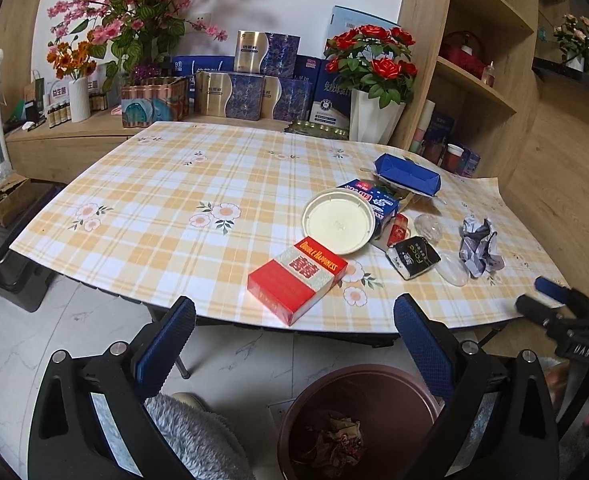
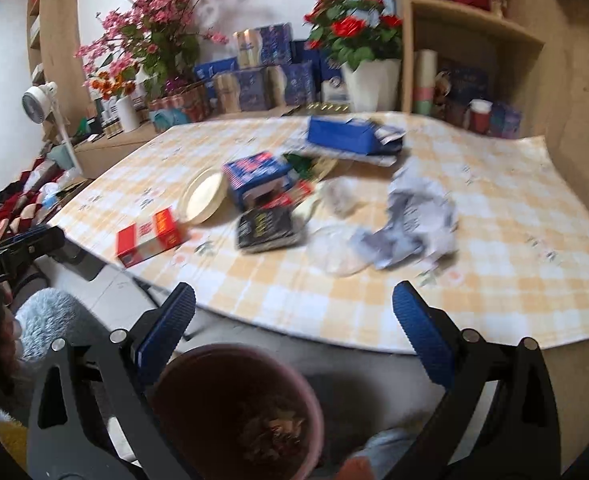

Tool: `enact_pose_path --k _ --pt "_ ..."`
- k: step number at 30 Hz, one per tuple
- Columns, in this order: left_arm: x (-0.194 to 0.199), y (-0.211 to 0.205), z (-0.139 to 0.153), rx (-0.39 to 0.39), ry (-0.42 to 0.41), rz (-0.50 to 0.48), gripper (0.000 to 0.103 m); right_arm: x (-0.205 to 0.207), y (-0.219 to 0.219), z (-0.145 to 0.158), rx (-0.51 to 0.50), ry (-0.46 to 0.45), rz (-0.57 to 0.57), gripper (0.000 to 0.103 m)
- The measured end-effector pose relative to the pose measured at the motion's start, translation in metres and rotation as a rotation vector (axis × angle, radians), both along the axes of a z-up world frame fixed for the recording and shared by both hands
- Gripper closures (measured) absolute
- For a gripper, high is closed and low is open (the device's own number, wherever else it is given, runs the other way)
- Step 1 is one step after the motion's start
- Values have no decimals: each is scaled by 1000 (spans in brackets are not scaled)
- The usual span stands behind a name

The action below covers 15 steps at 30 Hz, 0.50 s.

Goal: Collect trash
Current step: 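Reach the right tool to the crumpled white paper and grasp it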

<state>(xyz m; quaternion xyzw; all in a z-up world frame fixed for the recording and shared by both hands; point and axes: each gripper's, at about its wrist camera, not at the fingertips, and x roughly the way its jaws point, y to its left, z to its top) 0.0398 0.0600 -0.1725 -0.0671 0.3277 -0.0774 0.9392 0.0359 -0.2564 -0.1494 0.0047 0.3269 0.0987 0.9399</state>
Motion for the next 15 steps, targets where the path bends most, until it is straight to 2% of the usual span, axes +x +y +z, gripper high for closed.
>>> enact_pose_path --k 3,6,11,15 --pt "7 1 4 -4 -2 1 6 3 -15 7 22 -25 -32 6" --pt "14 0 8 -6 -4 -2 6 9 -27 10 32 -2 -46 6" --pt "26 -2 5 -8 8 -3 6 22 -35 6 -62 32 -76 6" --pt "36 -3 -1 -7 26 -1 6 31 -40 -1 -99 46 -70 6"
